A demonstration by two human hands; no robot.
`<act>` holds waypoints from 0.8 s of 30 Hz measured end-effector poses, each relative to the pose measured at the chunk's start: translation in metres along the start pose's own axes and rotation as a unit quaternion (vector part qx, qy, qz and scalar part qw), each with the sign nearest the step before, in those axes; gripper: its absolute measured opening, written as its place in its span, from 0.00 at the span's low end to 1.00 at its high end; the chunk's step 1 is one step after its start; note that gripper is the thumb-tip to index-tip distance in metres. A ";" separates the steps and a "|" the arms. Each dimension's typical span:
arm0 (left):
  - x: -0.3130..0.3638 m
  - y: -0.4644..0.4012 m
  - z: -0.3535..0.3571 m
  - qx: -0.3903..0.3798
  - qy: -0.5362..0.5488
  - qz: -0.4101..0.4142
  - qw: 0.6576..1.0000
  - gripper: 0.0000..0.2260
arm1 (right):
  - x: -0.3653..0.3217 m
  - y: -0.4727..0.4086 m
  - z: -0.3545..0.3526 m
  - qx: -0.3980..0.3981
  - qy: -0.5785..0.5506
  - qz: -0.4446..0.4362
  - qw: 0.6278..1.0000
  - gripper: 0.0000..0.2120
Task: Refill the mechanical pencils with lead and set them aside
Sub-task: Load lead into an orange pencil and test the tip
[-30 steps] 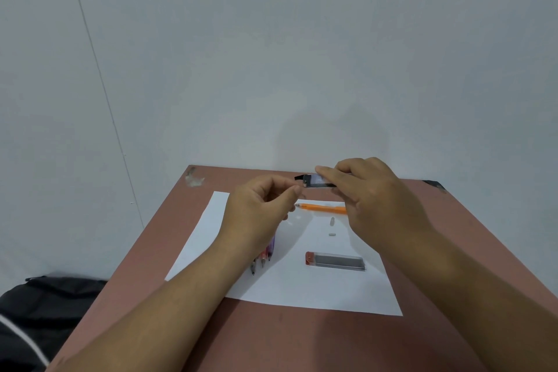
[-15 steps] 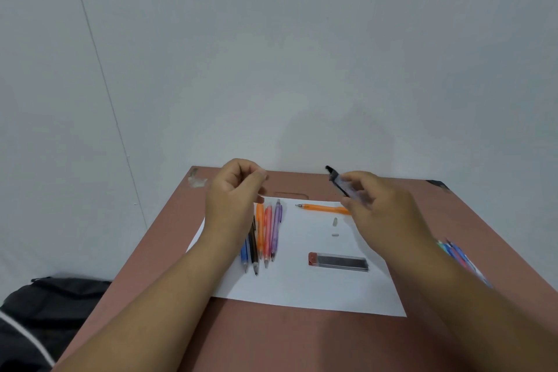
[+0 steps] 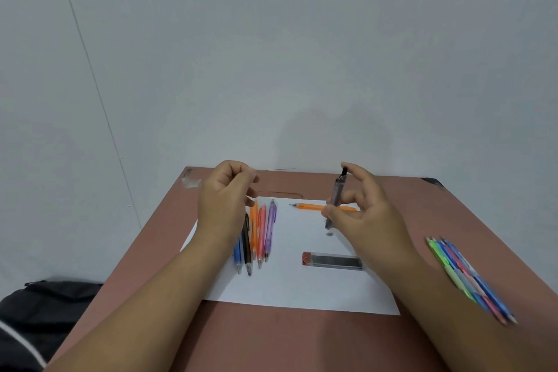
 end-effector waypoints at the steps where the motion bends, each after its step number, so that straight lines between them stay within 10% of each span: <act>1: 0.000 0.000 0.000 0.000 0.001 0.000 1.000 0.05 | 0.000 0.001 0.001 -0.001 0.005 -0.003 1.000 0.32; 24: -0.004 0.001 0.004 -0.017 -0.010 -0.011 1.000 0.05 | -0.014 0.020 0.025 -0.053 0.196 -0.178 0.963 0.32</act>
Point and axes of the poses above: each hand's wrist, its own y-axis away from the middle knuckle, its own z-axis out of the palm, x = y × z, the point moved 7 cm from there along -y, towards the middle knuckle, and after that the axes turned 7 degrees about z, right-handed, at the moved point
